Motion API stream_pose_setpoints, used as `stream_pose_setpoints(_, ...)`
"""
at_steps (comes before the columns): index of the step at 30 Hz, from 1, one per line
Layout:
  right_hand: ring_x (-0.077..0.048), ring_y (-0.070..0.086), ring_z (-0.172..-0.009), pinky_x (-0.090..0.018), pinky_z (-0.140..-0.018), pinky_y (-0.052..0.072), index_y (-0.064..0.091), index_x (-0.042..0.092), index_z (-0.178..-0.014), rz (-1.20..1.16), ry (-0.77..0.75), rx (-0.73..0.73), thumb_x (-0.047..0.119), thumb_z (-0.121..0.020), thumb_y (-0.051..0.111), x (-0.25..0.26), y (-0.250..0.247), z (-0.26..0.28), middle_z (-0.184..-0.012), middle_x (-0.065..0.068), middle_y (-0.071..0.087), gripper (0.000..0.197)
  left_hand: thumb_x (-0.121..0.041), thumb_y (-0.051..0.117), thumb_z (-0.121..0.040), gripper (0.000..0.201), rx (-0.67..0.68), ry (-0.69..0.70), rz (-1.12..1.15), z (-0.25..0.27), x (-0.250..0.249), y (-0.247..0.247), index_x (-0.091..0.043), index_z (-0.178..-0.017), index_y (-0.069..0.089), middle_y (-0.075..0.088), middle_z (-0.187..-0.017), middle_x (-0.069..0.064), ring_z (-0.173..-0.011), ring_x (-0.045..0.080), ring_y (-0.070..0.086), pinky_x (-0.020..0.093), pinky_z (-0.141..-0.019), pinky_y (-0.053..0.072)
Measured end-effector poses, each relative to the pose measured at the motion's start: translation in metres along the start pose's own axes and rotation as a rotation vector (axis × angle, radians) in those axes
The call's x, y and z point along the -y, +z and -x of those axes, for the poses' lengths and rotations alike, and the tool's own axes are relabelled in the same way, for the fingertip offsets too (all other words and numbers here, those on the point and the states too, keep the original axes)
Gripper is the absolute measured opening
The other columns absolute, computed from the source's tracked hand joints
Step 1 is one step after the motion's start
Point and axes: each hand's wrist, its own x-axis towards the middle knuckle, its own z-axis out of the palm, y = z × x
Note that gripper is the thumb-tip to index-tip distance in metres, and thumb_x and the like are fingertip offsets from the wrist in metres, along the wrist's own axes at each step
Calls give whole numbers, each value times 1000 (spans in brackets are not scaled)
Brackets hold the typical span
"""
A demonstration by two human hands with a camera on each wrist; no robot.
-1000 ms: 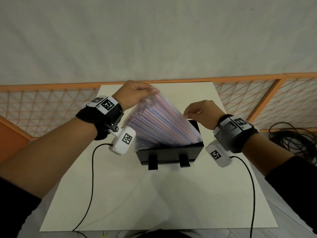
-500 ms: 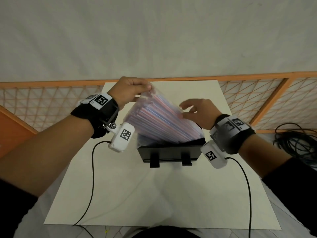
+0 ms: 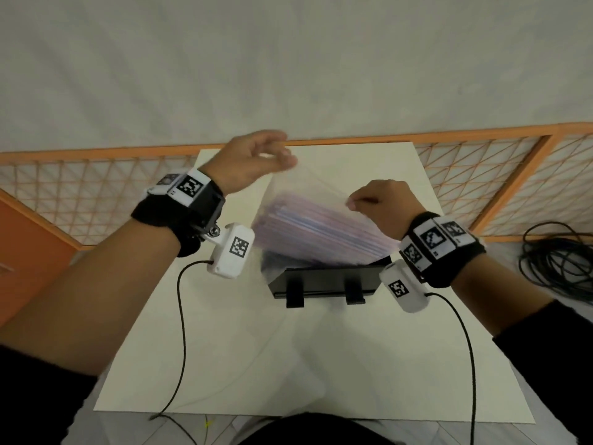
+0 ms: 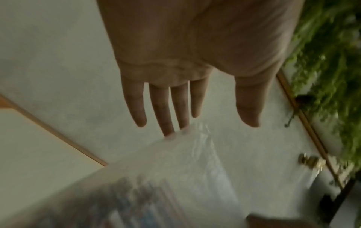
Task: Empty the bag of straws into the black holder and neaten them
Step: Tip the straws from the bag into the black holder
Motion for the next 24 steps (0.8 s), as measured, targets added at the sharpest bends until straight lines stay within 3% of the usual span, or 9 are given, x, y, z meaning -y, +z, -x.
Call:
stream_pose_setpoints(2, -9, 54, -77, -3, -65, 36, 73, 10, -94, -32, -8, -57, 13, -89, 59, -1, 2, 3, -91, -2, 67, 16, -21, 73, -79, 23, 54, 4, -120, 2, 9, 4, -24, -102, 68, 70, -95, -11, -89, -3, 63, 14, -89, 44)
stream_pose_setpoints(4, -1, 56, -67, 3, -63, 39, 73, 10, -92, -155, -3, -144, 14, -88, 60, 0, 1, 6, -84, 1, 66, 13, -19, 73, -80, 8, -48, 51, -104, 5, 12, 5, -25, -85, 73, 72, -76, -16, -77, -4, 64, 14, -84, 45)
stream_pose_setpoints(6, 2, 56, -60, 2, -60, 41, 72, 11, -91, -264, 0, -209, 14, -87, 62, 3, -2, 6, -78, 3, 65, 11, -17, 71, -82, 6, -153, 119, -6, 3, 2, 7, -21, -79, 74, 71, -67, -16, -73, 2, 63, 15, -82, 47)
stream_pose_setpoints(10, -1, 56, -65, 2, -60, 39, 72, 12, -93, -129, 6, -106, 17, -89, 60, 2, -2, 6, -76, 7, 63, 14, -17, 64, -88, 13, -39, 171, -120, 1, -13, 10, -11, -83, 74, 70, -69, -13, -71, 6, 61, 14, -79, 46)
stream_pose_setpoints(14, -15, 60, -70, -18, -70, 47, 71, 9, -94, -133, -39, -188, 12, -89, 58, 4, -9, 8, -77, 0, 64, 15, -19, 62, -89, 13, -40, 197, -158, -2, -19, 3, -13, -84, 73, 71, -72, -9, -74, 6, 61, 16, -81, 45)
stream_pose_setpoints(18, -9, 54, -62, -2, -61, 38, 69, 10, -91, -8, -67, -118, 16, -91, 55, 4, -8, 8, -74, 0, 63, 16, -17, 63, -89, 13, 6, 207, -153, -3, -22, 7, -9, -87, 73, 70, -66, -20, -74, 7, 62, 18, -81, 49)
stream_pose_setpoints(22, -23, 60, -72, -23, -66, 46, 67, 9, -93, -24, -11, -128, 16, -92, 51, 2, -8, 9, -78, -8, 66, 17, -18, 62, -90, 15, 2, 229, -149, -7, -29, 16, -8, -88, 72, 70, -71, -15, -74, 5, 60, 13, -78, 46)
stream_pose_setpoints(24, -18, 57, -70, -21, -63, 40, 65, 12, -92, 62, 32, -76, 20, -93, 51, -4, -12, 9, -75, -1, 63, 16, -21, 62, -90, 14, 44, 231, -212, -6, -32, 22, -10, -89, 72, 68, -77, -5, -72, -2, 58, 8, -74, 43)
